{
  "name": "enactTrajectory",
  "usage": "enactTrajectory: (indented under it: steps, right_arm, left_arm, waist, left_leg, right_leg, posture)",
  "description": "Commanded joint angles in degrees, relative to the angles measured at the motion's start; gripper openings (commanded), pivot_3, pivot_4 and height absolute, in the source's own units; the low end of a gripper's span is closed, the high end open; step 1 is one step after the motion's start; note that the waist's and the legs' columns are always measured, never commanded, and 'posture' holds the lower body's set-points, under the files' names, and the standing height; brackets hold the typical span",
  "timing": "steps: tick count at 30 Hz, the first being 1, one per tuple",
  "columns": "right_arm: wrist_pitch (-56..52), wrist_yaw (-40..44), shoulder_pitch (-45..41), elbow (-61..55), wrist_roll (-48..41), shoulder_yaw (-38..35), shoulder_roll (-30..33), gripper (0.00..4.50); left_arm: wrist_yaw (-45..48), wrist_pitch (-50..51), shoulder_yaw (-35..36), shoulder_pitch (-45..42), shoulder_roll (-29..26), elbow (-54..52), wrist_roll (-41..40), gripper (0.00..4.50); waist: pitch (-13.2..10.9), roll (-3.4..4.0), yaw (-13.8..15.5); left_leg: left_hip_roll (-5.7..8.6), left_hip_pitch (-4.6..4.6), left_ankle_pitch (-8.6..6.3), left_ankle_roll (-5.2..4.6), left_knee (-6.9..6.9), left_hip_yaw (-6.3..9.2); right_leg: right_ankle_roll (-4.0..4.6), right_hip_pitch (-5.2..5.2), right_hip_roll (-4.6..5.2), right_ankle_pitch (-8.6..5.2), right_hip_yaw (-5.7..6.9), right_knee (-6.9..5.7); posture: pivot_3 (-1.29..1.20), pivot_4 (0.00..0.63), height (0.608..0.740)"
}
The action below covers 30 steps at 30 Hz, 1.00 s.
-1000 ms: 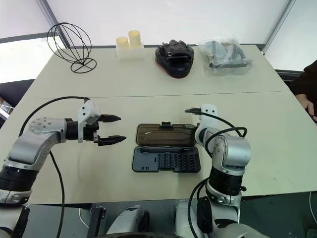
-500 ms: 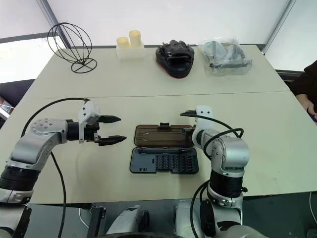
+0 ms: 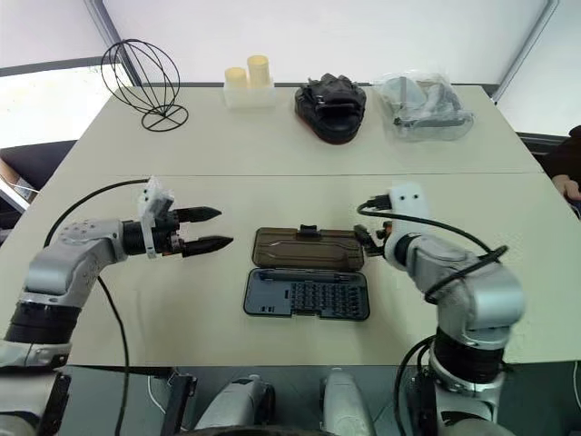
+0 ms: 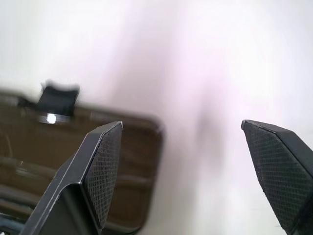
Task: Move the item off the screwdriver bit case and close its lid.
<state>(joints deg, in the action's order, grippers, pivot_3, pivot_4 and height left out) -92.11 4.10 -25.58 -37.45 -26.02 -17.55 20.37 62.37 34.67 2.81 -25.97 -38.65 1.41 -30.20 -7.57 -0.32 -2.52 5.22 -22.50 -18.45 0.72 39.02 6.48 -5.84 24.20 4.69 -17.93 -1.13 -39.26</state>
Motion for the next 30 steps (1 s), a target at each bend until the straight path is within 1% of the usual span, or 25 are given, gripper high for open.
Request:
enactTrajectory:
  steps: [1,4,6,9,11,16,20,25,28,30]
  right_arm:
    - [-0.39,-3.24,-0.66,-2.13,-7.97,-2.83,2.80,4.00]
    - [-0.39,-5.57,-2.61,1.65,-9.75,-2.80,5.37,4.06]
    - [-0.39,-6.06,-3.79,3.34,-10.61,-1.78,7.21,4.06]
    - [-0.39,-5.00,-4.67,5.21,-11.68,0.48,9.83,4.06]
    - [-0.39,-4.40,-4.94,6.59,-11.44,1.61,10.50,4.06]
    - [-0.15,-2.81,-6.88,10.66,-8.28,3.89,11.22,4.06]
    - [2.03,-0.86,-7.28,13.75,-6.28,5.89,11.04,4.06]
    - [4.90,1.97,-7.70,16.23,-4.28,9.48,11.39,4.06]
    - [6.42,3.19,-8.27,17.72,-3.00,11.13,11.42,4.06]
    - [7.59,4.62,-8.38,18.69,-2.42,12.76,12.07,4.06]
  left_arm:
    - [1.61,1.62,-0.47,-1.06,-0.86,-3.43,-1.64,4.50]
    - [3.85,3.13,-4.30,-1.71,0.35,-8.17,-2.69,3.64]
    - [4.79,3.71,-6.60,-2.10,0.90,-10.29,-2.73,2.69]
    - [7.07,6.47,-10.02,-2.13,0.93,-13.86,-4.37,1.03]
    - [8.18,5.38,-12.30,-1.45,0.12,-14.63,-2.71,0.01]
    - [9.94,2.21,-14.97,-0.50,-2.37,-13.66,0.90,0.01]
    - [10.88,-5.50,-18.24,1.71,-3.38,-11.49,7.08,0.01]
    - [11.22,-12.04,-21.59,4.89,-1.74,-8.47,11.45,0.01]
    - [10.96,-13.19,-22.82,6.08,-0.01,-6.32,12.55,0.01]
    - [10.55,-17.70,-25.02,6.23,0.00,-3.52,16.95,0.01]
  waist:
    - [0.00,0.00,-0.10]
    - [0.00,0.00,-0.02]
    - [0.00,0.00,0.16]
    - [0.00,0.00,0.09]
    - [0.00,0.00,0.04]
    - [-0.01,0.02,0.01]
    - [-0.01,0.02,0.22]
    - [-0.01,0.02,0.32]
    - [-0.01,0.02,0.37]
    - [-0.01,0.02,0.38]
  left_leg:
    - [0.00,0.00,0.00,0.00,-0.02,-0.02]
    - [-0.01,0.00,0.00,0.00,-0.02,-0.04]
    - [-0.01,0.00,0.00,0.00,0.03,-0.07]
    - [-0.01,0.00,0.00,0.00,0.02,-0.07]
    - [-0.02,0.00,0.00,0.00,-0.02,-0.07]
    - [-0.07,0.00,0.00,0.00,-0.03,-0.15]
    - [-0.06,0.00,0.00,0.00,-0.01,-0.15]
    - [-0.04,-0.01,0.00,0.00,-0.01,-0.15]
    - [-0.05,-0.01,0.00,0.00,-0.01,-0.14]
    - [-0.05,-0.01,0.00,0.00,0.00,-0.14]
  right_leg:
    - [0.00,0.01,0.00,0.00,0.00,0.00]
    - [0.00,0.02,0.01,0.00,-0.01,0.01]
    - [0.00,-0.02,0.02,0.00,-0.02,0.03]
    - [0.00,-0.04,0.02,0.00,-0.04,0.06]
    - [0.00,-0.03,0.01,0.00,-0.04,0.08]
    - [0.00,0.00,-0.02,0.00,-0.06,0.09]
    - [0.00,-0.02,-0.01,0.00,-0.07,0.11]
    - [0.00,-0.02,0.00,0.00,-0.07,0.13]
    - [0.00,-0.02,0.00,0.00,-0.06,0.13]
    - [0.00,-0.04,0.00,0.00,-0.07,0.14]
  posture:
    - [0.00,0.150,0.740]
    - [0.00,0.150,0.740]
    - [0.00,0.150,0.740]
    - [0.00,0.150,0.740]
    - [0.00,0.150,0.740]
    - [0.00,0.150,0.740]
    - [0.00,0.150,0.740]
    - [0.00,0.150,0.740]
    - [0.00,0.150,0.740]
    - [0.00,0.150,0.740]
